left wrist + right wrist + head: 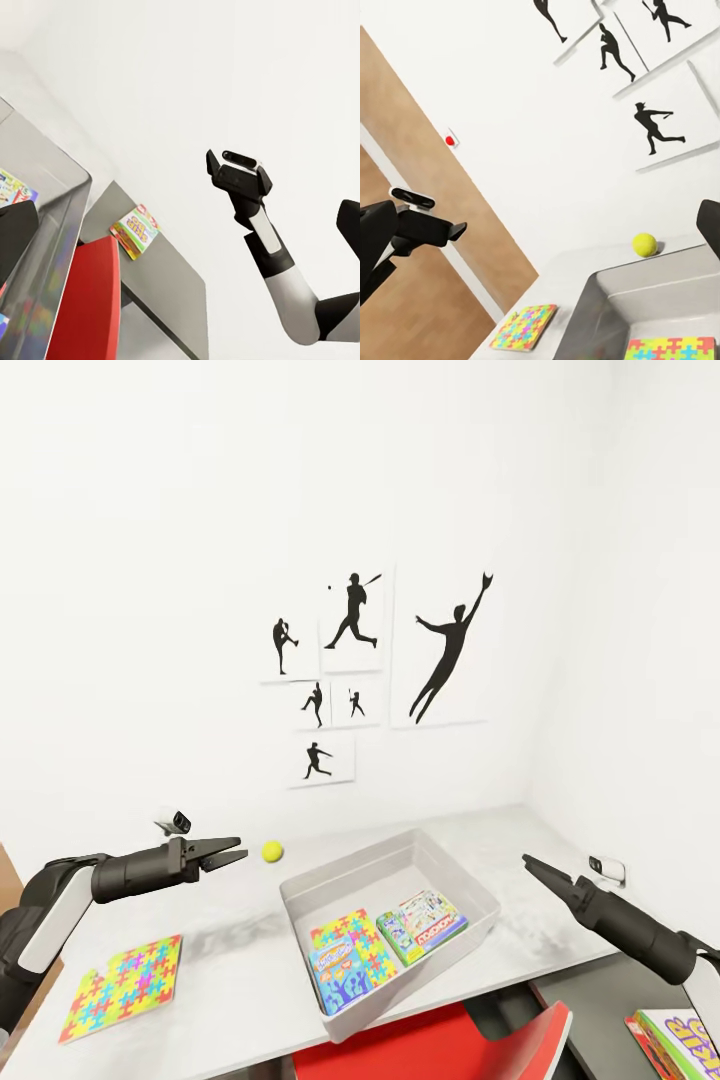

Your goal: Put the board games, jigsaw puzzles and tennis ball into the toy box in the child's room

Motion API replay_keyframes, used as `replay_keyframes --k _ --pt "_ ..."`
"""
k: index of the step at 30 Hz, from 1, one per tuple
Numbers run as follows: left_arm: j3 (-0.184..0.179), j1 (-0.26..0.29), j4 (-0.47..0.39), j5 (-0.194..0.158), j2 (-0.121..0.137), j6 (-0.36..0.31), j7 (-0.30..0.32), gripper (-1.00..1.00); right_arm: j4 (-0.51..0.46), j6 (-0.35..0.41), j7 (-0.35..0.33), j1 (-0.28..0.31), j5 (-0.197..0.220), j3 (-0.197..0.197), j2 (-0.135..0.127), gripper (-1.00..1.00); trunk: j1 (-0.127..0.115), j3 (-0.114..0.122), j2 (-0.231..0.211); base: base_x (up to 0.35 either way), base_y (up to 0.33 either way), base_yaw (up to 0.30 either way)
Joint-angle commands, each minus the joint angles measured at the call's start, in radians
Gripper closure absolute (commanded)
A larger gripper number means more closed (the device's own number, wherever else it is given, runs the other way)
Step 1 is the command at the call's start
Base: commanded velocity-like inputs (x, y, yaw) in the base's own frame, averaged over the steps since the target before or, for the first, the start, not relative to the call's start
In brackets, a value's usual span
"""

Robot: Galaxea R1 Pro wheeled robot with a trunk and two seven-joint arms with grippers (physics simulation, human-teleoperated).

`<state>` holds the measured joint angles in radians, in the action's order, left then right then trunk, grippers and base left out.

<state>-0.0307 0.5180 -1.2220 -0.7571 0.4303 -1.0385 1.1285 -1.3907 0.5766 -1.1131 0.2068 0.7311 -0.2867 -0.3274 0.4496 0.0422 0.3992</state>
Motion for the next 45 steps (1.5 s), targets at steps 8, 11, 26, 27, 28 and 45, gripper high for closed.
replay_keyframes --k 8,11,26,27,28,45 --pt "-0.030 0.035 -0.033 -0.014 0.018 0.028 0.036 -1.00 -0.033 0.042 -0.035 0.034 0.040 -0.019 0.013 -1.00 0.000 0.000 0.001 0.000 0.000 0.000" --pt "-0.046 0.052 -0.050 -0.008 0.006 0.044 0.047 -1.00 -0.050 0.058 -0.049 0.041 0.040 -0.011 0.030 -1.00 0.000 0.000 0.001 -0.018 0.002 0.000" --pt "-0.076 0.044 -0.097 -0.002 0.000 0.128 0.041 -1.00 -0.095 0.060 -0.045 0.039 0.033 -0.009 0.080 -1.00 0.000 0.000 0.001 -0.112 0.055 0.000" --pt "-0.076 0.044 -0.097 -0.002 0.001 0.133 0.041 -1.00 -0.094 0.060 -0.045 0.039 0.033 -0.009 0.080 -1.00 0.000 0.000 0.001 -0.142 0.045 0.000" --pt "-0.076 0.044 -0.097 -0.002 0.001 0.139 0.041 -1.00 -0.094 0.060 -0.045 0.040 0.033 -0.009 0.080 -1.00 0.000 0.000 0.001 -0.091 0.029 0.000" --pt "-0.074 0.043 -0.096 -0.005 0.003 0.382 0.039 -1.00 -0.091 0.059 -0.045 0.040 0.033 -0.011 0.081 -1.00 0.000 0.000 0.001 -0.092 0.035 0.000"
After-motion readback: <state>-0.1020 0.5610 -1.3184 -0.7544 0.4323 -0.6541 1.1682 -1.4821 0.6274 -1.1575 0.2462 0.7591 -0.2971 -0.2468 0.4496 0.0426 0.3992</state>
